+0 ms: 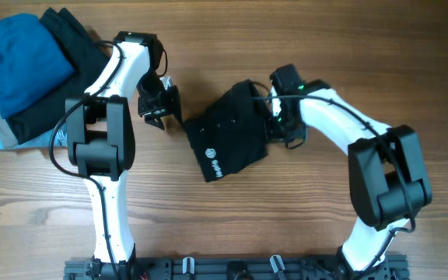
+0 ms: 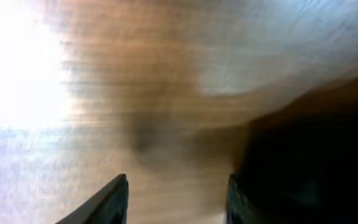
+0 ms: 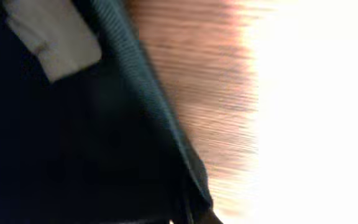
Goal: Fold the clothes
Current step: 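Grasp the folded shirt with the right gripper and pull it right, then fold the shirt bundle over with both grippers and release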
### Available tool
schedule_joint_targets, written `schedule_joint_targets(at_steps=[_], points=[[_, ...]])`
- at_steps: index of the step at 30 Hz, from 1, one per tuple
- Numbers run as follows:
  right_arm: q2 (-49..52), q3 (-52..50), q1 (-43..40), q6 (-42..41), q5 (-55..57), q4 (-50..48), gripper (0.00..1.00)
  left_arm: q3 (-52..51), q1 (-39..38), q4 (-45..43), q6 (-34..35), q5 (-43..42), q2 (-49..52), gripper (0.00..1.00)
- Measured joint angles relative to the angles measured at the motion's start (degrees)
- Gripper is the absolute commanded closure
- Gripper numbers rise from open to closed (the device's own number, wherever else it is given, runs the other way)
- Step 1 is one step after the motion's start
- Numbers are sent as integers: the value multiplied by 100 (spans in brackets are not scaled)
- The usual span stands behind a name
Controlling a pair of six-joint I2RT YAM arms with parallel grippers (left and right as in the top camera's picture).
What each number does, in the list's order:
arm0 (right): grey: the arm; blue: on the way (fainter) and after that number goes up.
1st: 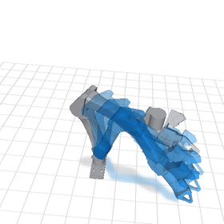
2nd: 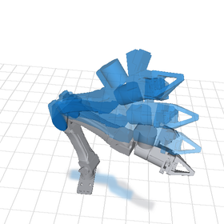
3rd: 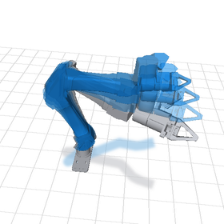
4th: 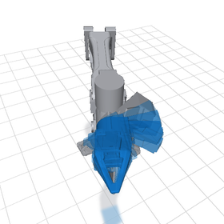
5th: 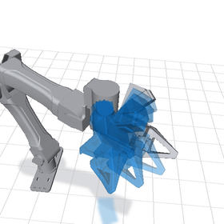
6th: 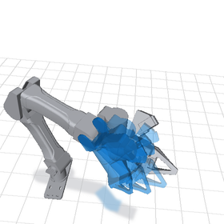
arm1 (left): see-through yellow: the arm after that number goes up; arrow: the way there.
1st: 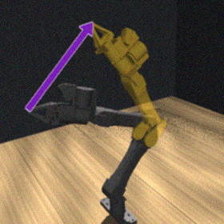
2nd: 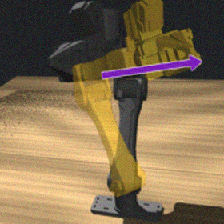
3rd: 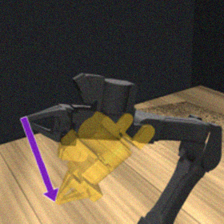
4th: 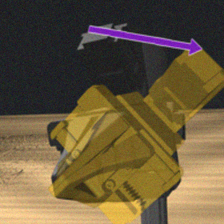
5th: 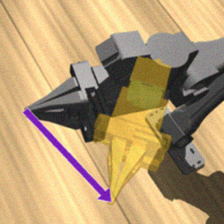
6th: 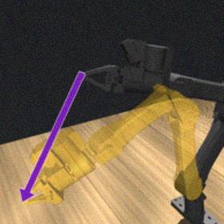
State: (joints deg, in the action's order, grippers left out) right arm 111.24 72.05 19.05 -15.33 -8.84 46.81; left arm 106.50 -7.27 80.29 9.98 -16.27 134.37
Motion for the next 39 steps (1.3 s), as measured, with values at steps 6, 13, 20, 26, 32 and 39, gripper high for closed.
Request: schedule_joint_targets(at_steps=[6,13,20,26,32,39], points=[[-103,960,-214,13,428,1128,87,-11,0,-105,13,140,-192,50],[-1119,1134,-238,-59,-710,1508,83,24,-107,-981,-42,-286,-1471,46],[-1117,1134,-96,260,-2026,1582,75,28,-632,-1003,-258,-487,-1423,45],[-1128,208,111,378,-3764,407,72,28,-1104,-1001,-503,-481,-1045,44],[-1115,-1357,111,389,-4474,-868,64,-232,-1178,-1196,-505,-466,-824,44],[-1113,-2267,111,-203,-4013,-1864,60,-1233,-1187,-1650,-518,-468,-813,44]])
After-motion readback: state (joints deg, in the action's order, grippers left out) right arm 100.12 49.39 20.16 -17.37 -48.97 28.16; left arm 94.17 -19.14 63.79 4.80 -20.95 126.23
